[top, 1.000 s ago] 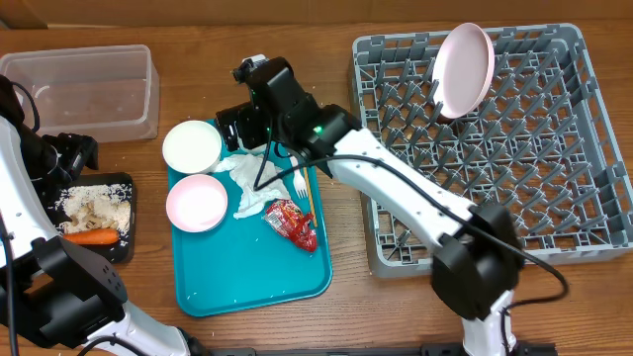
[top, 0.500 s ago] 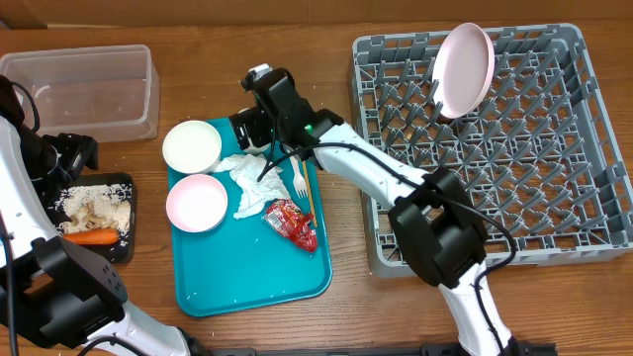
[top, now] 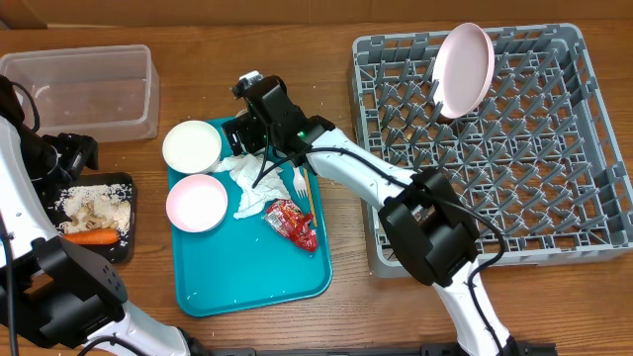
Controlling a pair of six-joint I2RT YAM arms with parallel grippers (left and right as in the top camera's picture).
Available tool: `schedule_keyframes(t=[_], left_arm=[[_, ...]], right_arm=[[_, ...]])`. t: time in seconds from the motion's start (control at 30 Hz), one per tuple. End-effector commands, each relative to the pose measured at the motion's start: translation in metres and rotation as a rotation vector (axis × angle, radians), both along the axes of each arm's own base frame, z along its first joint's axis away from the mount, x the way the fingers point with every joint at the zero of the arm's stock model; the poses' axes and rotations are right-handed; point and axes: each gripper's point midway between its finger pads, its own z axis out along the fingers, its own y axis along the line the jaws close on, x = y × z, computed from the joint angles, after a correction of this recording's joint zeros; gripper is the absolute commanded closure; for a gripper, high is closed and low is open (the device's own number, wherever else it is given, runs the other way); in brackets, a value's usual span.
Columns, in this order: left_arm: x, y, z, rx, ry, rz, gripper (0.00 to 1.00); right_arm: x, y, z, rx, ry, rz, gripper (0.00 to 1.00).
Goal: Sort waste into correct bins and load items into the dishwasher rack
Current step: 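Lift the white cup and carry it right to the rack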
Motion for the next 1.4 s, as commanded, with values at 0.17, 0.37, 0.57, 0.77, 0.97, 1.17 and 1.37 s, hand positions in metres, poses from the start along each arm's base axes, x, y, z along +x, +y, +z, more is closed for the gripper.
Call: schedule_keyframes(t=[0.17,0.37,0.57,0.77,0.97,1.17,1.37], left_arm=[[-0.002,0.000,0.006,0.019,-0.013,-0.003,0.00],[-0.002,0.000,0.006,0.019,-0.013,-0.003,0.00],[-0.002,0.000,0.006,0.019,-0.013,-0.003,0.00],[-0.002,0.000,0.006,0.019,-0.013,-0.003,0.00],[-0.002,0.000,0.006,0.019,-0.013,-0.003,0.00],[-0.002,0.000,0.006,0.019,-0.013,-0.003,0.00],[-0.002,0.000,0.006,0.019,-0.013,-0.003,0.00]], right_arm=[[0.003,-0.003,-0.028,-0.018,0.030,-0.045,0.07],[0.007,-0.003,-0.024,-0.012,0.018,-0.064,0.30],[0.007,-0.003,-0.024,0.000,0.035,-0.080,0.39],[0.003,-0.007,-0.008,-0.006,0.041,-0.081,0.50],[0.001,-0.035,0.067,0.023,0.009,-0.113,0.53],[-0.003,-0.097,0.165,0.071,-0.047,-0.192,0.59],[-0.013,-0.198,0.233,0.071,-0.067,-0.344,0.59]])
